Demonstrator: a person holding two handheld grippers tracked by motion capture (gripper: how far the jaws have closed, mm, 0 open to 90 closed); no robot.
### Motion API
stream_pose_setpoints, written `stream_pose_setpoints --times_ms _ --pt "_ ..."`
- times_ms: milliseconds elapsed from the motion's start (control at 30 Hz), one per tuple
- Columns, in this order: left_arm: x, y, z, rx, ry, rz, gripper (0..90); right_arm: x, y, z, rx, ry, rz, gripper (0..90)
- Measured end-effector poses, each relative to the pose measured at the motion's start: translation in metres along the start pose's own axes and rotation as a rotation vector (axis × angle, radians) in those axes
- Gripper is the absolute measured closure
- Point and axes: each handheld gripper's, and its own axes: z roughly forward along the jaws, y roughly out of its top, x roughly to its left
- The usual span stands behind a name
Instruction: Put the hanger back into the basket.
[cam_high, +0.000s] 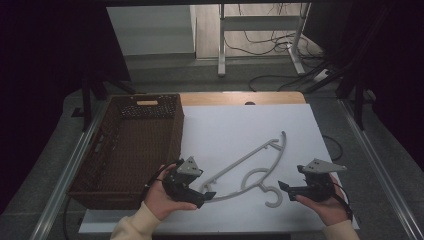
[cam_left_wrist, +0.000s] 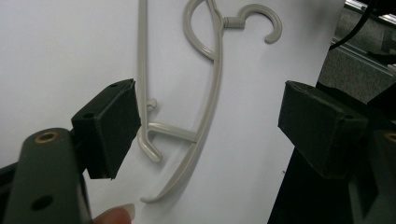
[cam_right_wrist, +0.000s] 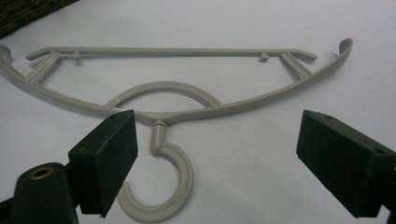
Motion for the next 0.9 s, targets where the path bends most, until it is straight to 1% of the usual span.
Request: stream_pose_setpoints --times_ms 167,267,567,667,733,833,900 --pt "0.002 0.006 0.009 0.015 -0.026 0.015 19.9 0.0 0.0 0.0 -0.001 0.003 -0.006 12.7" --pt "0.003 0.01 0.014 0.023 -0.037 0.017 19.7 0.0 0.0 0.001 0.001 0.004 -0.008 12.7" --pt "0.004 0.019 0.035 0.085 -0.06 0.046 21.6 0.0 -0.001 0.002 0.011 0.008 -0.01 12.7" --pt "0.003 0.022 0.042 0.091 -0.07 0.05 23.0 0.0 -0.002 0.002 0.016 0.005 -0.01 12.7" --pt "0.003 0.023 0.046 0.102 -0.075 0.063 23.3 0.0 -0.002 0.002 0.016 0.005 -0.01 12.7" --pt "0.003 0.025 0.053 0.113 -0.084 0.064 23.7 -0.001 -0.002 0.003 0.018 0.005 -0.01 12.7" --pt "0.004 0.025 0.056 0.113 -0.101 0.058 23.9 -0.001 -0.002 0.003 0.021 0.005 -0.009 12.7"
